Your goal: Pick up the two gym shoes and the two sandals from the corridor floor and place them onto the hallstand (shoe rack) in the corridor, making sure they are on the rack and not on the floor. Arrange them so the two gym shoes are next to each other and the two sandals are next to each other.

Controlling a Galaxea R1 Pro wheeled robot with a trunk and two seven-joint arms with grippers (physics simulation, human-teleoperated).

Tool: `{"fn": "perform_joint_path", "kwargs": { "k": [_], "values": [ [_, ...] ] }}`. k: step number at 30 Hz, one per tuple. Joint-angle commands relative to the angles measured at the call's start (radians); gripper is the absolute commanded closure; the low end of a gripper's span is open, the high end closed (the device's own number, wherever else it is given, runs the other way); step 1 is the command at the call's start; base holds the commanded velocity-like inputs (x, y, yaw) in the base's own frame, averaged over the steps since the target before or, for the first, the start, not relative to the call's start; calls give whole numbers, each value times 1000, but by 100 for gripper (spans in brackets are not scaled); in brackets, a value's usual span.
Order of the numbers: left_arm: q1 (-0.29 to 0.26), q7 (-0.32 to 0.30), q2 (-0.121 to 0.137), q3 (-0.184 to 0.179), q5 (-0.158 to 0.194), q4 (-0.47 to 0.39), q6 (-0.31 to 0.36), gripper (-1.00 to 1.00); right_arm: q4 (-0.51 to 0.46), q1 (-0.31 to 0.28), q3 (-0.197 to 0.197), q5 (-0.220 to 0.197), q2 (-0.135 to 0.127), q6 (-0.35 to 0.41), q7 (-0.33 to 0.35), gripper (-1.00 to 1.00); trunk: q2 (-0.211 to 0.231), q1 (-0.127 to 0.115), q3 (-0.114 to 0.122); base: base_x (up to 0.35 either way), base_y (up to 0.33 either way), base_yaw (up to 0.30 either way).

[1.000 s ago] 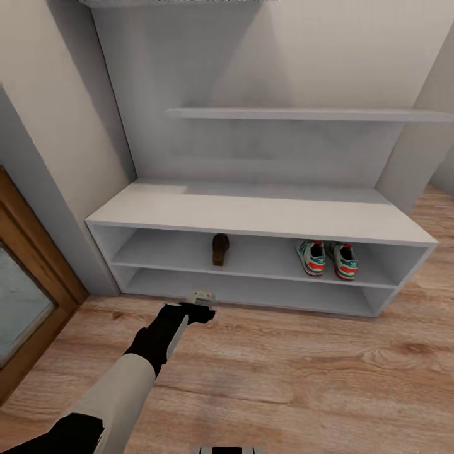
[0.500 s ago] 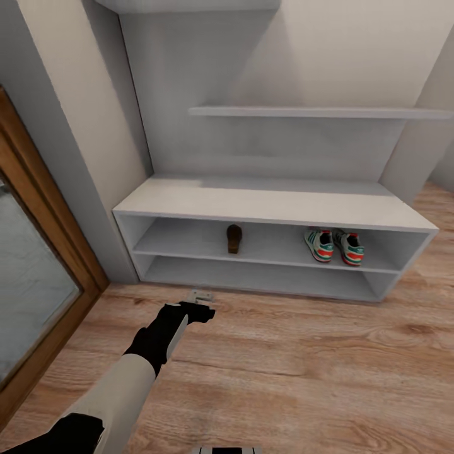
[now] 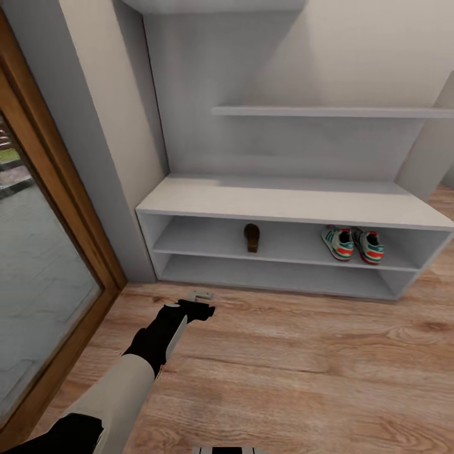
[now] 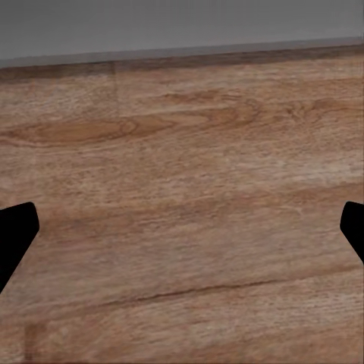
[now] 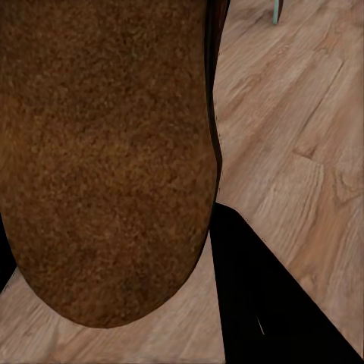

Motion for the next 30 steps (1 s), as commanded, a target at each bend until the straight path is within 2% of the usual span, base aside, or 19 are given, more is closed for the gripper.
{"fn": "perform_joint_path", "kwargs": {
  "k": [1, 9, 16, 26, 30],
  "values": [
    [0, -6, 0, 0, -10, -1, 3, -100, -2, -1, -1, -14, 0, 6, -5, 100, 0, 0, -1, 143, 345, 0],
    [0, -6, 0, -1, -9, 1, 1, -100, -2, -1, -1, -13, 0, 6, -5, 100, 0, 0, -1, 142, 343, -13],
    [0, -6, -1, -1, -9, 2, 2, -100, -2, -1, -1, -12, 0, 6, -5, 100, 0, 0, -1, 15, 324, -208],
    [0, -6, -2, -1, -7, 4, 1, -100, -2, -1, 0, -12, 0, 6, -5, 100, 0, 0, -1, 0, 40, -16],
    [0, -6, -2, -1, -7, 4, 1, -100, -2, -1, 1, -12, 0, 6, -6, 100, 0, 0, -1, -240, 1, 0]
  ]
}}
